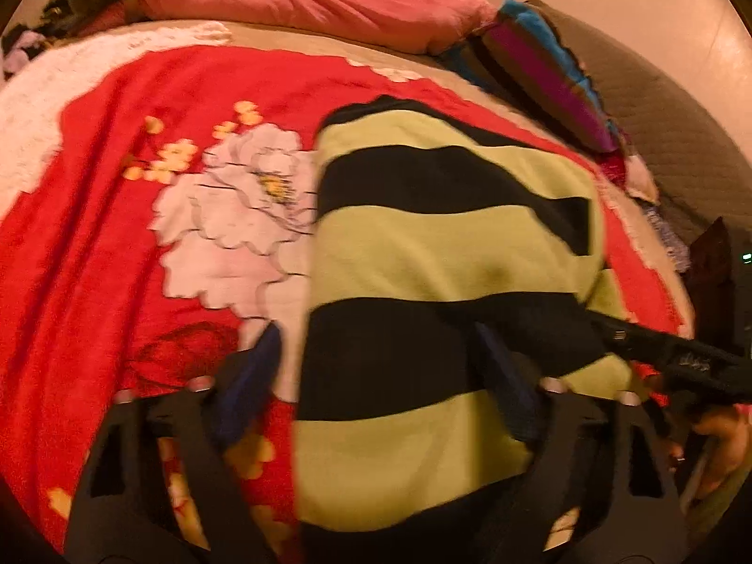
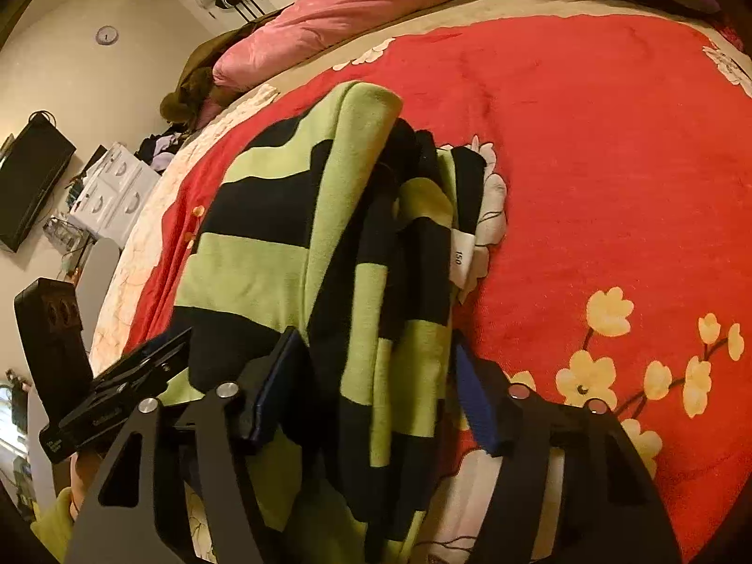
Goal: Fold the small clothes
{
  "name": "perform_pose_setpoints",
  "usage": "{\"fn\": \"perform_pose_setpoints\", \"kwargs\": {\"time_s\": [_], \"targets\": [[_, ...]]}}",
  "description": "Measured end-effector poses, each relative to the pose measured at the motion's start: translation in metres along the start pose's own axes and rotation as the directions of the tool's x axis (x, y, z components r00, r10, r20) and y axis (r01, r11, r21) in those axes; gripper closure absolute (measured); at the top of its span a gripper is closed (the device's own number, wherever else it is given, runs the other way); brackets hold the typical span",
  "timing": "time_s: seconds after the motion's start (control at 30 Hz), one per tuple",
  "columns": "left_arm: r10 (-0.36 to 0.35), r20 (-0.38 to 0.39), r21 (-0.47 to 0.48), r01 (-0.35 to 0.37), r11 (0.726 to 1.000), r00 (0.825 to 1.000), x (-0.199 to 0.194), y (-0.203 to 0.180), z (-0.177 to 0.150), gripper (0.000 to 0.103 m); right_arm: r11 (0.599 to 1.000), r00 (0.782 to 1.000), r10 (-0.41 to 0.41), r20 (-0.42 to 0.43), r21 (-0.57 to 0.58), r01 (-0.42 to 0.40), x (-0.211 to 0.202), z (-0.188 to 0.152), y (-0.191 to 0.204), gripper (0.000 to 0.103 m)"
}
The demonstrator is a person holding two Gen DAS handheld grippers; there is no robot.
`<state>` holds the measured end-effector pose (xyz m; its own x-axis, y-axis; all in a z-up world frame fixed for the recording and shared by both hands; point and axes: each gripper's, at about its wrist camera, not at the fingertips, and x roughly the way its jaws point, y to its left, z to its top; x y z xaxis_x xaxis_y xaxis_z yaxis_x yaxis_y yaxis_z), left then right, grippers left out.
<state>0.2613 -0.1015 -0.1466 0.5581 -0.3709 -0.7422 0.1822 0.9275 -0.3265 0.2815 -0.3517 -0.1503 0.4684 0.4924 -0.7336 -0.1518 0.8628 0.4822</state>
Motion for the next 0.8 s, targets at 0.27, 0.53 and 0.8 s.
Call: {"fn": "perform_pose_setpoints", "kwargs": {"time_s": [0.27, 0.53, 0.8], "targets": [[0.015, 0.053, 0.085, -0.02, 0.996, 0.998, -0.014, -0.025, 0.004, 0.07, 0.996, 0.997, 0.025, 0.069, -0.083, -0.02, -0.016, 0.0, 0.026, 0.072], [0.036, 0.037, 0.089, -0.039, 0.995, 0.999, -0.014, -0.024, 0.004, 0.07, 0.991, 0.989, -0.125, 0.076, -0.034, 0.128, -0.02, 0.0, 0.02, 0.022], [0.036, -0.009, 0.03, -0.036, 0.999, 0.999, -0.003, -0.01, 0.001, 0.053, 0.996, 1.0, 0.016, 0.015, 0.09, -0.017, 0.001, -0.009, -0.013, 0.027]]}}
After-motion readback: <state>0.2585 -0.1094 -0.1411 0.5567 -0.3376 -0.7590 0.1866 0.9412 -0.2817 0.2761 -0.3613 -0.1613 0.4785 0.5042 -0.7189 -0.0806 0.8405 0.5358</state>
